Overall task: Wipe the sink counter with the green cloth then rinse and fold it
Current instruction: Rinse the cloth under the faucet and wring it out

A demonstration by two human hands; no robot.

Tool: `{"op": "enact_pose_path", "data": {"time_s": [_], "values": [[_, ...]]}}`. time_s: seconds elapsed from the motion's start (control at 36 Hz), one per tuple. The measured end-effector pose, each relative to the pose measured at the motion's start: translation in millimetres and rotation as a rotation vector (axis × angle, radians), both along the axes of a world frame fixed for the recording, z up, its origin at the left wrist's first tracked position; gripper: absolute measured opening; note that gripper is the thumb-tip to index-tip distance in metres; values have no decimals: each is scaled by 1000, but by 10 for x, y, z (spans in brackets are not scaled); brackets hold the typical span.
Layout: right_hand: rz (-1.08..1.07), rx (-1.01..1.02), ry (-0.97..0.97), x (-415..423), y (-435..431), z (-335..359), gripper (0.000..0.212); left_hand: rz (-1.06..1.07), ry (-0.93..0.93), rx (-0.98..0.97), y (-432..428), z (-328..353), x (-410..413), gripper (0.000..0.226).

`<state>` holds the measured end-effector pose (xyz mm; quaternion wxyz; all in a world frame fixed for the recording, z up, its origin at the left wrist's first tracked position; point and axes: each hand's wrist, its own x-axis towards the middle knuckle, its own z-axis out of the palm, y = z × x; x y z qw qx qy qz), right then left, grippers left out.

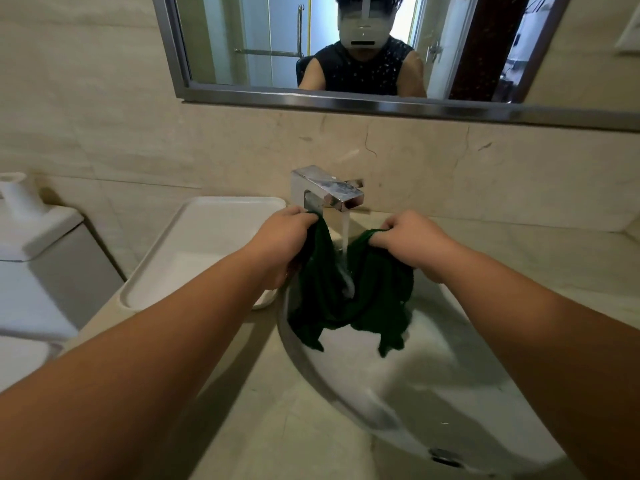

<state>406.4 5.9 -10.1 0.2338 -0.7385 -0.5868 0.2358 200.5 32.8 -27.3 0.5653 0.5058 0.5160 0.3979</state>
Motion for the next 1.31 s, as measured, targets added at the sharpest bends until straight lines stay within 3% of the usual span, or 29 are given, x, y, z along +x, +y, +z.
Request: {"op": "enact_pose_path", "data": {"time_s": [0.14, 0.28, 0.39, 0.44, 0.53, 0.58, 1.0, 1.11, 1.22, 1.31], "values": [[-75, 54, 324, -181, 1, 32, 7, -57, 20, -26, -47, -49, 95, 22], [-80, 52, 579, -334, 36, -8, 13, -123, 96, -9, -73, -100, 161, 16], [-12, -23, 907, -412, -23, 31, 29, -252, -58, -94, -94, -99, 160, 29], [29, -22, 878, -388, -45, 35, 30, -270, -30, -66, -82, -123, 150, 28], [68, 22, 612, -301, -56, 28, 28, -195, 82, 39, -23, -188, 155, 21], [66, 70, 537, -237, -34, 19, 27, -141, 95, 70, 15, -211, 172, 15], [-167, 139, 610, 38, 474, -78, 34, -195, 18, 34, 91, -284, 288, 24], [-99, 52, 738, -13, 564, -63, 17, -187, 10, 27, 129, -283, 295, 24], [-28, 69, 906, -36, 694, -84, 45, -210, -11, 34, 153, -268, 300, 25], [-19, 74, 860, -41, 673, -90, 53, -237, -16, 49, 138, -234, 319, 25]]}}
